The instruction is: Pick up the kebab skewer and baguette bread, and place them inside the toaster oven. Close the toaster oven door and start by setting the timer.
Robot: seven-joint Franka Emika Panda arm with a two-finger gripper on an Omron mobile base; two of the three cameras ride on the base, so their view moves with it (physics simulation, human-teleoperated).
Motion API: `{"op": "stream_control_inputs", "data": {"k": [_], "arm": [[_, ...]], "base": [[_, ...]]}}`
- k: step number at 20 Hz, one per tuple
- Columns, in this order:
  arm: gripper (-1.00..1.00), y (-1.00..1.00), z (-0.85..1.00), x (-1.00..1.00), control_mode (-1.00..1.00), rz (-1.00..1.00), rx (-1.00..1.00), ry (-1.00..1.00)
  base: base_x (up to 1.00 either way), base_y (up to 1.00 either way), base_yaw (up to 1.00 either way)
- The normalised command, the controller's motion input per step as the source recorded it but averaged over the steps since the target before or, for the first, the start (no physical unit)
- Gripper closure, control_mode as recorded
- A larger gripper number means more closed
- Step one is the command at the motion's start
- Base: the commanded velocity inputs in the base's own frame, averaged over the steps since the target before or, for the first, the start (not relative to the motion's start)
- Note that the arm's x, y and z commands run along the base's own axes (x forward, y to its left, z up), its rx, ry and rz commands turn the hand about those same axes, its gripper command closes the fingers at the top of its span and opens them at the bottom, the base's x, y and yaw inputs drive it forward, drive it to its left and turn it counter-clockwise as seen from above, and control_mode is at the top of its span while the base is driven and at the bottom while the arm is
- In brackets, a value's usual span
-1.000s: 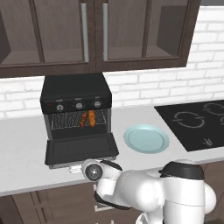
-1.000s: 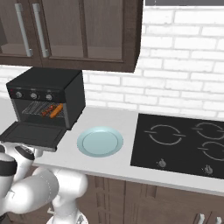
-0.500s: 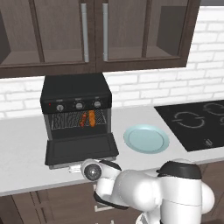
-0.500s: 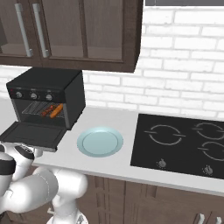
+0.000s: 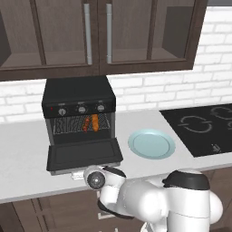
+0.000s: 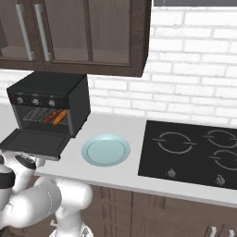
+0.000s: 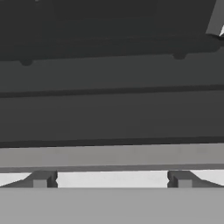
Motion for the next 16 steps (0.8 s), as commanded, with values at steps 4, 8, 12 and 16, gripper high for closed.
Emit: {"op": "stream_control_inputs", "data": {"k": [4,8,12,16], "arm": [[-1.0,0.0,0.12,0.06,-1.0,0.0,0.0,-0.09],[-1.0,0.0,0.18,0.17,-1.0,0.0,0.0,-0.05],[-1.0,0.0,0.2,0.21,-1.0,0.0,0.0,-0.02],[-1.0,0.0,0.26,0.26,-1.0,0.0,0.0,-0.02]], "base": [[0.0,0.0,0.0],[0.0,0.0,0.0],[0.0,0.0,0.0],[0.0,0.0,0.0]]}}
